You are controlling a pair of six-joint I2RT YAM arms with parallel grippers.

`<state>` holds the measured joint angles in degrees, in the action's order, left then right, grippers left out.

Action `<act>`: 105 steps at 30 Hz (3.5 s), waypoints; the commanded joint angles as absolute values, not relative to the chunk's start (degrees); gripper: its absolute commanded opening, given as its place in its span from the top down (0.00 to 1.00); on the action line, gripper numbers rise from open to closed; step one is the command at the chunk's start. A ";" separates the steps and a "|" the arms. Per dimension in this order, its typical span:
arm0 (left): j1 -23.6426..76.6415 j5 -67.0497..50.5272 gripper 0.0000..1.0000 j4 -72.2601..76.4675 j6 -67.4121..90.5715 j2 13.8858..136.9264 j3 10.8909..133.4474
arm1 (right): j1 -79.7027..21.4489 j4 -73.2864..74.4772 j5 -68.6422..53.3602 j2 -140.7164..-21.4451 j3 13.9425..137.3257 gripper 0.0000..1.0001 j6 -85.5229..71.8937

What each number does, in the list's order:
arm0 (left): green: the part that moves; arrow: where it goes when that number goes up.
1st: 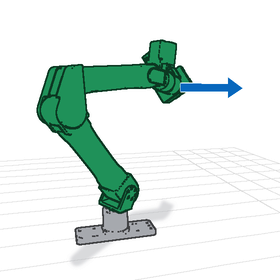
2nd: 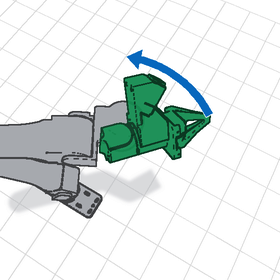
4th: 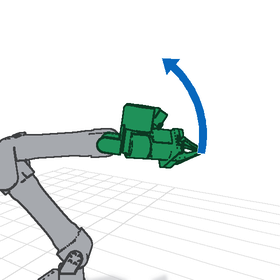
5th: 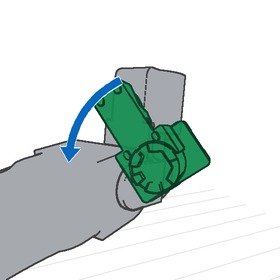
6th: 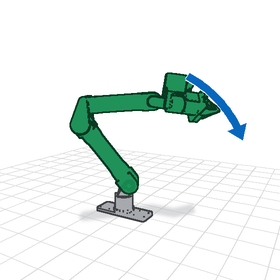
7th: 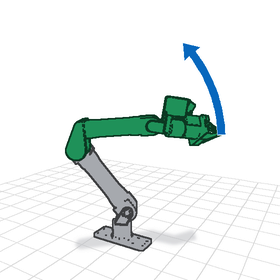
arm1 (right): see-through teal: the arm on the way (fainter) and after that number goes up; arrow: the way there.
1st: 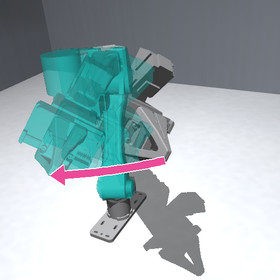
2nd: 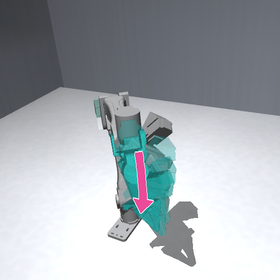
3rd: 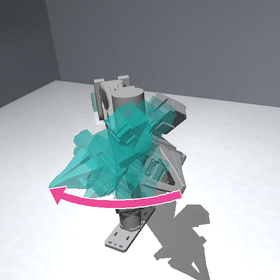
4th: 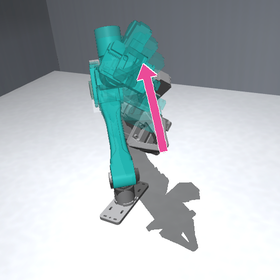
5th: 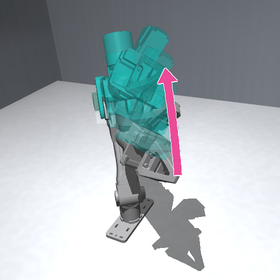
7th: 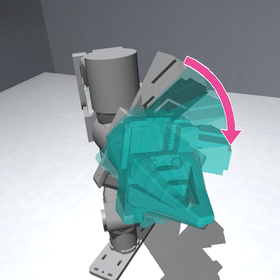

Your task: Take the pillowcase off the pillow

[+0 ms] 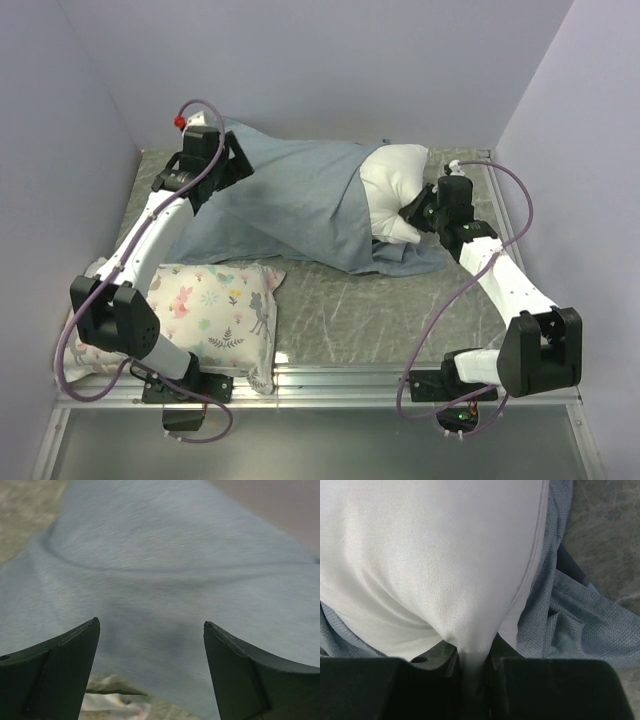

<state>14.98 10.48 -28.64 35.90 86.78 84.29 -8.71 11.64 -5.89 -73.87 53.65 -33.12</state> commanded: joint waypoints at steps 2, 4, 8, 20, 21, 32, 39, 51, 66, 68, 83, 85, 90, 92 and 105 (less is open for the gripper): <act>10.73 8.54 0.10 -28.65 33.66 87.36 81.04 | -7.73 8.26 -5.27 -74.18 57.83 1.00 -32.17; 9.41 7.04 0.09 -27.43 32.96 87.71 80.77 | -7.73 8.35 -5.71 -74.53 58.09 1.00 -31.99; 8.44 5.54 0.09 -29.00 31.82 92.71 83.67 | -7.73 8.44 -6.41 -75.06 58.45 1.00 -31.90; 4.49 3.34 0.76 -27.68 32.96 100.72 88.50 | -7.73 10.46 -7.39 -73.22 61.78 1.00 -31.99; 3.70 3.86 0.93 -28.21 33.13 100.98 89.81 | -7.73 10.81 -7.03 -73.04 62.22 1.00 -31.91; -5.27 12.30 1.00 -31.56 38.49 100.64 96.24 | -3.87 15.99 -7.73 -70.58 69.60 1.00 -31.99; -10.45 16.16 1.00 -30.94 41.74 100.37 96.59 | 2.45 20.56 -9.49 -68.73 75.41 1.00 -31.99; -15.81 19.60 1.00 -31.29 44.12 101.51 97.82 | 11.42 24.78 -13.10 -66.80 83.41 1.00 -32.96; -7.14 0.35 0.37 -29.71 33.32 102.14 100.02 | 3.88 23.20 -9.33 -65.39 80.60 1.00 -33.14; -4.93 -0.97 0.27 -30.40 31.91 99.07 99.23 | 2.64 23.90 -5.73 -65.74 80.25 1.00 -32.43; 28.81 4.40 0.18 -29.71 30.85 80.42 74.28 | -2.90 25.31 1.32 -68.11 80.60 1.00 -29.88; 29.88 4.92 0.18 -29.36 31.38 80.77 72.87 | -3.16 25.14 1.14 -68.20 80.33 1.00 -29.97; 31.20 5.01 0.18 -27.60 33.13 82.35 69.17 | -3.69 25.14 1.58 -68.29 80.24 1.00 -29.62; 31.38 5.27 0.18 -26.90 33.75 82.70 68.38 | -3.69 25.31 1.93 -68.47 80.42 1.00 -29.44; 26.20 16.42 1.00 -28.83 34.72 90.44 70.49 | -3.60 26.89 2.28 -68.91 83.84 1.00 -28.56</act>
<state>29.85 9.78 -28.03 34.92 90.70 68.49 -3.62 34.00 -0.54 -69.87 78.52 -29.93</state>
